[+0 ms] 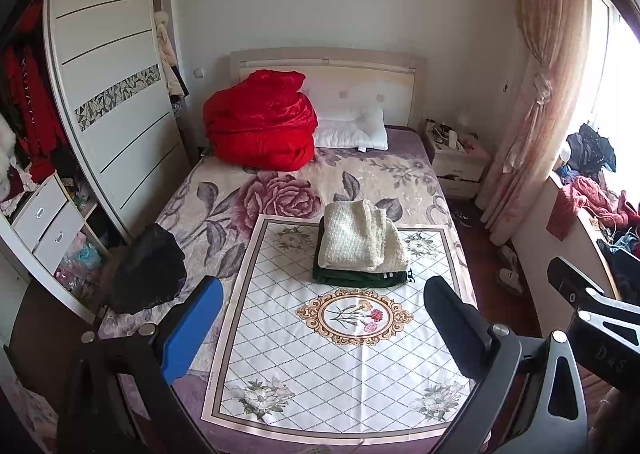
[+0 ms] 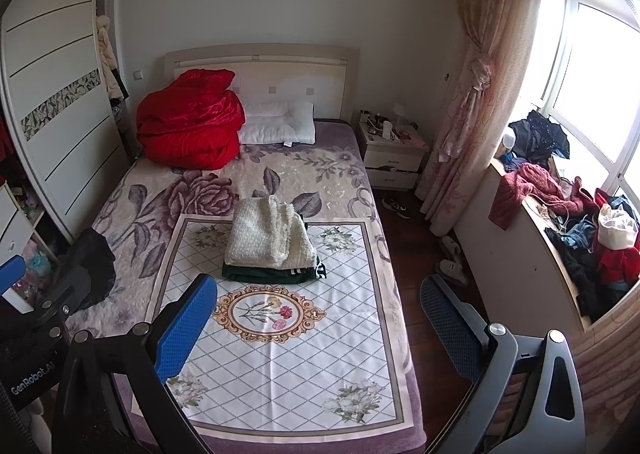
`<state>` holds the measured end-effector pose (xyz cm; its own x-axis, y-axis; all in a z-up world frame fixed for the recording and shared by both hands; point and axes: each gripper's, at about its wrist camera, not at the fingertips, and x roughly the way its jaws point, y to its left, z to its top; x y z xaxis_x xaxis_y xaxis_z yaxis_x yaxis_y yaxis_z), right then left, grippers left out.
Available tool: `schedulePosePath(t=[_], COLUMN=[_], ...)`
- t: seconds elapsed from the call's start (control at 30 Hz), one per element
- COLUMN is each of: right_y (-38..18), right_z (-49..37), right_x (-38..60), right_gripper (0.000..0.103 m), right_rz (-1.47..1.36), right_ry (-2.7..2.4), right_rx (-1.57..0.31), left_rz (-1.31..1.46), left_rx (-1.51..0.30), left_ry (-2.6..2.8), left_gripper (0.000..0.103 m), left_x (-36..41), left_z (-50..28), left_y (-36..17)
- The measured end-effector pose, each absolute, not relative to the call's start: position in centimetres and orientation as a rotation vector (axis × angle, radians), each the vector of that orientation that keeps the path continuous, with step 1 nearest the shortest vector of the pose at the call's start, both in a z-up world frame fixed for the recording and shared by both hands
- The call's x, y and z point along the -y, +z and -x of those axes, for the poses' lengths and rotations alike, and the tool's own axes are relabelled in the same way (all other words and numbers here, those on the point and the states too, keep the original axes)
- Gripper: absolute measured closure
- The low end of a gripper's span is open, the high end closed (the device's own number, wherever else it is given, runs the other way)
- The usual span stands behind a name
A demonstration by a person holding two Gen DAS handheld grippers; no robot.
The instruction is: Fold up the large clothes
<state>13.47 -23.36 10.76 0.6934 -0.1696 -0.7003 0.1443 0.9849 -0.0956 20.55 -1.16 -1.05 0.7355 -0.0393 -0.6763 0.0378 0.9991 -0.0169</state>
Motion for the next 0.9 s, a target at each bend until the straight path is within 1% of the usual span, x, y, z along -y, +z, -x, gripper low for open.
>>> schedulePosePath(t=[0.9], right_y=[11.8], right_z=[-11.3], right_x=[23.5], right_gripper=[0.0], right_rz=[0.01], right_ry=[-0.162], right_rx=[-0.758], left_rz=[0.0], left_rx=[-0.702], left_ry=[-0.031], left_gripper=[0.001], left_x=[1.6], left_z=[-19.3], left_y=[0.5])
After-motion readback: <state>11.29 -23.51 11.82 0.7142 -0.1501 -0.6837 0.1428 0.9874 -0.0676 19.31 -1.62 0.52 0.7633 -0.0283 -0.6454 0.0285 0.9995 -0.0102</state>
